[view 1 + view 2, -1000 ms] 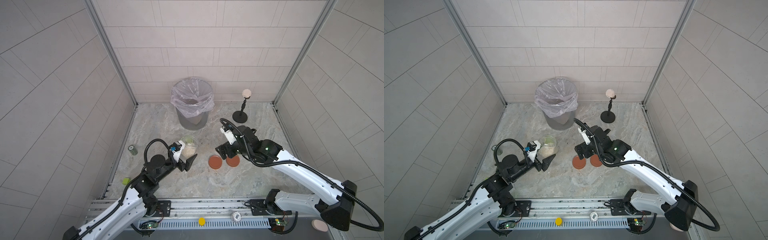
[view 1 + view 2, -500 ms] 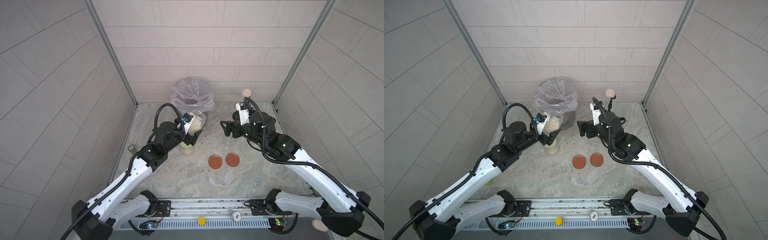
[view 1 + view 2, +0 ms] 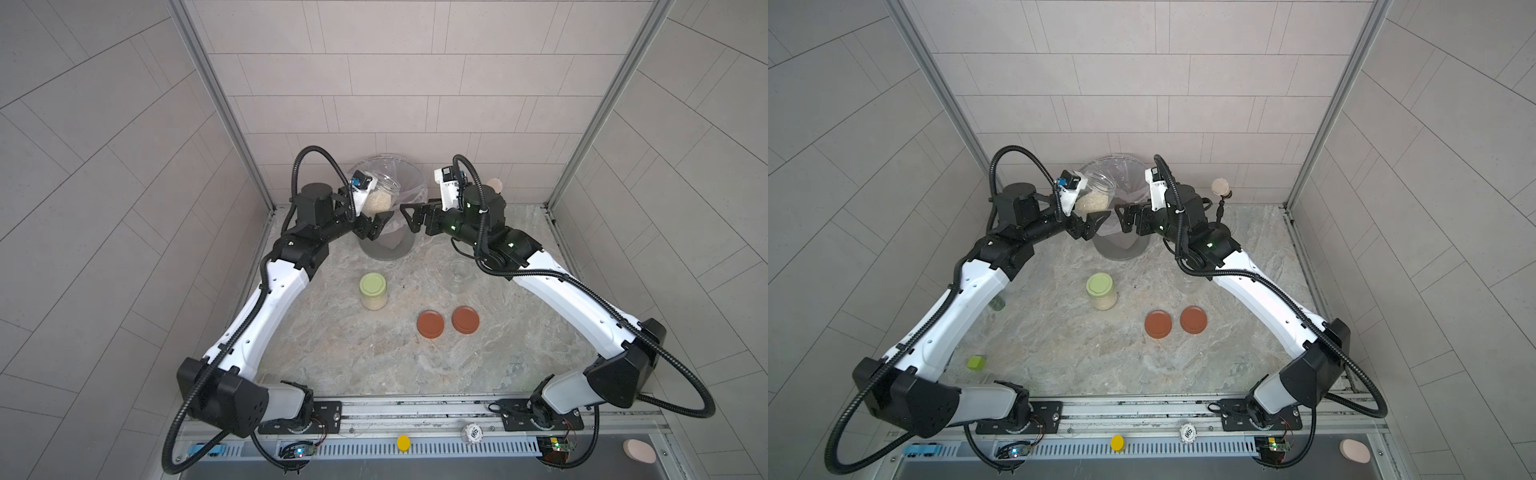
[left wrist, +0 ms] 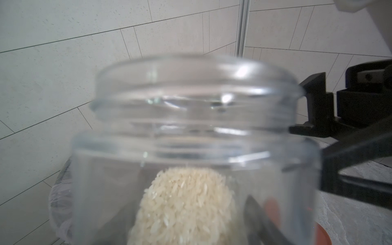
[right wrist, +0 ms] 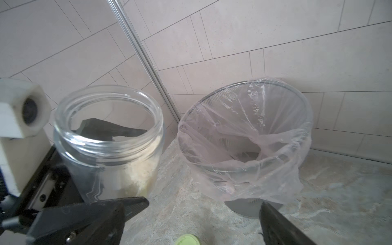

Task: Empty moldy rice from jars
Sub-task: Pour the moldy rice from the jar into the trash bin.

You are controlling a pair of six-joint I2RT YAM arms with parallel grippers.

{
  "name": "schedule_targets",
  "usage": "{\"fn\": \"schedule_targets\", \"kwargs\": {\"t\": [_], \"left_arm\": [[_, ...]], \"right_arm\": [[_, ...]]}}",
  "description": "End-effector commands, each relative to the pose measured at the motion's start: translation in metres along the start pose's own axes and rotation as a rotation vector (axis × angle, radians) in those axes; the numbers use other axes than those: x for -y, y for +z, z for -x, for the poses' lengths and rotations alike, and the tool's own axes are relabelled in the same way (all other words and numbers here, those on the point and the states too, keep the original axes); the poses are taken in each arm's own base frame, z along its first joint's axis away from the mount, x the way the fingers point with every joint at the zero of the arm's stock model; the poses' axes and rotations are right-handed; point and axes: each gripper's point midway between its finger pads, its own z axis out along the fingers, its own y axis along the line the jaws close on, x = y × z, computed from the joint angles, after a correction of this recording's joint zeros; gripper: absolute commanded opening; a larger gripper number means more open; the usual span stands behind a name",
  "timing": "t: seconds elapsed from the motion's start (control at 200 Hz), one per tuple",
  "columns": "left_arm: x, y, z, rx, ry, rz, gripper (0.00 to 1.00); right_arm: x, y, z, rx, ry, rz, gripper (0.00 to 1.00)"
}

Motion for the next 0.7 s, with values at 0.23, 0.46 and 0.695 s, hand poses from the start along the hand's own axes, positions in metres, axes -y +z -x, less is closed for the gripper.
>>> {"fn": "schedule_targets", "kwargs": {"t": [0.23,0.46,0.695], "left_arm": [[-0.022,0.023,0.045,0.145,0.062,-0.111,0.00],[-0.029,0.038,0.048,0.181,0.058,-0.117,0.00],[-0.034,0.046,0.043,0.172,0.065,-0.118,0.00]], "right_arm": [[-0.021,0.038,0.049,0.165,0.119,0.177,1.00],[-0.016,0.073,0.051,0.171,0.174,0.189,1.00],[-0.011,0.106,0.052,0.167,0.208,0.188,1.00]]}}
